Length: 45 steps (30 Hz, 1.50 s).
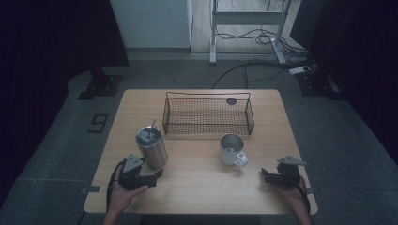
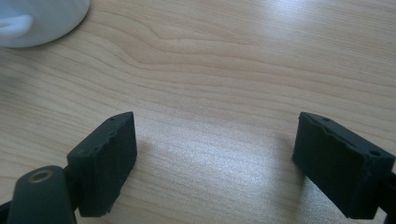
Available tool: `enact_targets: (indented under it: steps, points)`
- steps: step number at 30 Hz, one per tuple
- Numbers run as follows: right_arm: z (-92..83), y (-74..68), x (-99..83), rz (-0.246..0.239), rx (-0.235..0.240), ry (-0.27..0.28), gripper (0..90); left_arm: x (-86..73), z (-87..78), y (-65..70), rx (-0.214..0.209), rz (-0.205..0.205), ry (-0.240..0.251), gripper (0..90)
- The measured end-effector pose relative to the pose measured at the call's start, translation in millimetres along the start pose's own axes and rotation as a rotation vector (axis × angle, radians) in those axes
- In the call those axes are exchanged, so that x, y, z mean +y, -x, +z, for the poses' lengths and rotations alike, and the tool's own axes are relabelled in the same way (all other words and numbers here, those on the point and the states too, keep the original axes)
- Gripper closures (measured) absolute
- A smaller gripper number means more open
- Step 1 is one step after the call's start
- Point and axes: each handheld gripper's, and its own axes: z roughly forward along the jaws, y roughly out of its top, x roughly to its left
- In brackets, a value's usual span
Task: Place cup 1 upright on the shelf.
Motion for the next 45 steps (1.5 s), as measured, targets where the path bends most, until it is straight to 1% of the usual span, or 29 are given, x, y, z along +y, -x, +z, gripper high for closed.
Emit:
enact_targets:
  steps: [4, 5, 6, 8, 9, 10, 13, 17, 21, 28, 29, 33, 34, 36, 38, 45]
  points:
    - [-0.1, 0.0, 0.0, 0.003, 0.0, -0.001, 13.0, -1.1, -4.8, -4.5, 0.013, -0.016, 0.007, 15.0]
    - [-0.1, 0.3, 0.0, 0.004, 0.0, 0.0, 13.1, -2.1, -8.3, -7.8, 0.024, -0.026, 0.012, 14.9]
    - [-0.1, 0.3, 0.0, 0.005, 0.0, 0.0, 13.1, -2.1, -8.3, -7.8, 0.024, -0.026, 0.012, 14.9]
    - [-0.1, 0.3, 0.0, 0.005, -0.001, 0.0, 13.0, -3.6, -12.2, -12.4, 0.035, -0.045, 0.021, 14.9]
    - [-0.1, 0.3, 0.0, 0.005, -0.001, 0.0, 13.1, -4.9, -14.4, -17.9, 0.05, -0.06, 0.025, 14.9]
    - [-0.1, 0.3, 0.0, 0.005, -0.001, 0.0, 13.1, -4.9, -14.4, -17.9, 0.05, -0.06, 0.025, 14.9]
    - [-0.1, 0.4, 0.0, 0.006, 0.0, 0.001, 13.1, -5.0, -15.4, -25.5, 0.063, -0.096, 0.042, 14.4]
    - [-0.1, 0.3, 0.0, 0.005, -0.001, 0.001, 13.1, -3.8, -13.4, -28.5, 0.06, -0.111, 0.04, 12.5]
    - [-0.1, 0.3, 0.0, 0.006, -0.002, 0.0, 13.1, -0.8, -8.8, -30.3, 0.038, -0.107, 0.033, 8.4]
    - [-0.1, 0.3, 0.0, 0.006, -0.003, 0.0, 13.1, 3.8, -1.0, -30.1, 0.018, -0.096, 0.028, 3.7]
    - [-0.1, 0.3, 0.0, 0.006, -0.003, 0.001, 13.1, 5.7, 0.8, -29.8, 0.013, -0.091, 0.022, 2.8]
    - [-0.1, 0.3, 0.0, 0.007, -0.003, 0.001, 13.1, 10.4, 3.8, -30.9, 0.013, -0.088, 0.014, 1.6]
    - [-0.1, 0.3, 0.0, 0.007, -0.003, 0.0, 13.1, 13.1, 5.5, -32.5, 0.02, -0.092, 0.009, 1.6]
    - [-0.1, 0.3, 0.0, 0.007, -0.003, 0.001, 13.1, 14.9, 7.3, -33.7, 0.023, -0.093, 0.011, 1.6]
    - [-0.1, 0.3, 0.0, 0.007, -0.003, 0.0, 13.1, 15.5, 8.2, -34.3, 0.023, -0.094, 0.011, 1.5]
    - [0.0, 0.3, 0.0, 0.008, -0.006, 0.0, 13.0, 18.3, 12.4, -38.4, 0.041, -0.107, 0.011, 1.7]
